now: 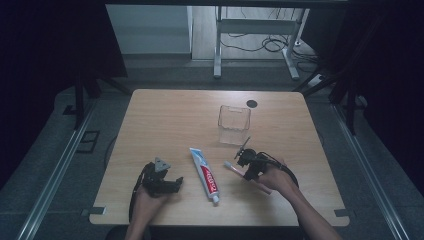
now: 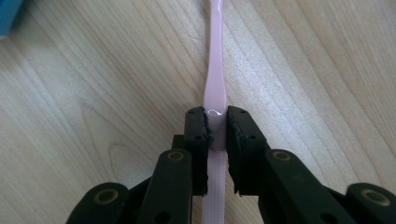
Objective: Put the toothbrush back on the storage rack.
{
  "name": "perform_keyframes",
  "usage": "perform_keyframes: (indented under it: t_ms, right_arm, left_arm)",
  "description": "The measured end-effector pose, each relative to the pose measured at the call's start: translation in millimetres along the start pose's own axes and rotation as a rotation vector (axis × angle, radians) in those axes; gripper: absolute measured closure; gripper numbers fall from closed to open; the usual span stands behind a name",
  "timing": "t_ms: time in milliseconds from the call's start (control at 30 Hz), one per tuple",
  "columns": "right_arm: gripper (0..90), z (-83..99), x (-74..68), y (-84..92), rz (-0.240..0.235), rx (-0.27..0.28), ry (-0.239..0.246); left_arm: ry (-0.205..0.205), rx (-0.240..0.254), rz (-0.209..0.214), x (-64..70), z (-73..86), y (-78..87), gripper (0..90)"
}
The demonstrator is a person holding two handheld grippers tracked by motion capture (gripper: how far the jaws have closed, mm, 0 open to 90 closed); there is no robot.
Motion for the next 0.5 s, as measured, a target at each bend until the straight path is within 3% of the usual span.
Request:
perform_keyframes:
  t_ms: [500]
  right_arm:
    - [78.5,4.0,6.9,24.7,-0.009,0.085,-0.025]
  left_arm:
    - [0.001,0.001,0.0,0.1,-0.1,-0.1,13.8]
Point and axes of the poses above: each handheld gripper's, and its own axes: y roughly backward along the jaws, z roughly out of its underside, x roughly to its right, the point moved 7 cm from there along -y, roughly forward along the jaws, and after that the axes turned 5 degrees about -x, right-handed, at the moved point
